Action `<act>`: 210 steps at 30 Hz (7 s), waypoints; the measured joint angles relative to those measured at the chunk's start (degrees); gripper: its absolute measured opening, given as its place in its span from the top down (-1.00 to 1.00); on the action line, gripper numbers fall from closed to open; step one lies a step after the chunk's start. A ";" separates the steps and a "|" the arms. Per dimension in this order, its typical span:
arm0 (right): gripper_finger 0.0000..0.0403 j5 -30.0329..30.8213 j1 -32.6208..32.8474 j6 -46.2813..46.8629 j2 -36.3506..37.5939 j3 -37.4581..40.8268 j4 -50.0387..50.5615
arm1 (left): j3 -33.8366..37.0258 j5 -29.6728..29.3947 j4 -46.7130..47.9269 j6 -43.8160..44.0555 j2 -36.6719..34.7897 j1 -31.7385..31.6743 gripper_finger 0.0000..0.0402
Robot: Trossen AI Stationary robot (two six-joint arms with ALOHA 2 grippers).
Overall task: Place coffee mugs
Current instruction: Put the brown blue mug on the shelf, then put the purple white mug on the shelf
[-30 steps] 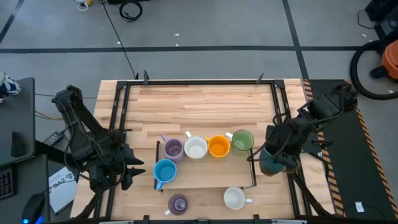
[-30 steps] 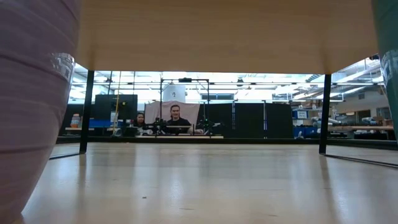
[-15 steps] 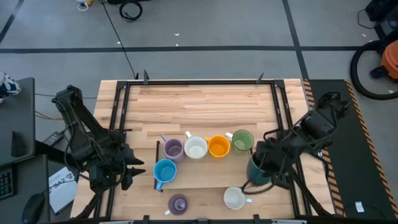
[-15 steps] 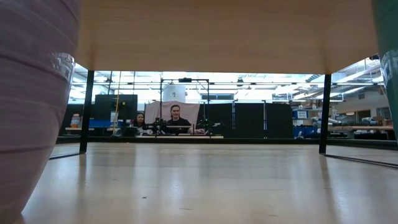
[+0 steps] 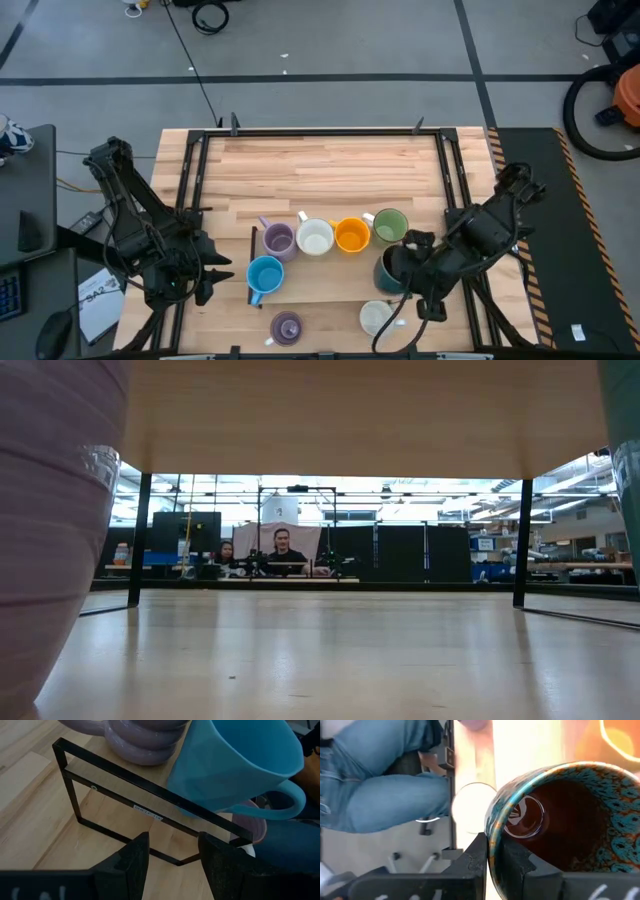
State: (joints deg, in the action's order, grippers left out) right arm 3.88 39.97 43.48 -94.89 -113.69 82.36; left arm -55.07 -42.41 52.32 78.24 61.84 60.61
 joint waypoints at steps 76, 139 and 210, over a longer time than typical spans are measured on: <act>0.65 1.01 -0.10 -5.15 -7.00 0.22 3.06 | 0.01 0.02 0.00 -1.40 0.00 -0.01 0.12; 0.23 25.55 16.81 10.73 7.99 9.64 5.06 | -11.47 -0.33 -48.86 -44.53 5.37 -0.05 0.12; 0.23 22.95 20.83 11.85 7.84 12.02 -1.76 | -42.45 12.24 -11.16 -11.54 57.34 -7.24 0.12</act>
State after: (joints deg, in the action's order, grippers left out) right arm 26.83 60.80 55.33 -87.05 -101.67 80.60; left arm -97.51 -30.17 41.15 66.69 119.18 53.37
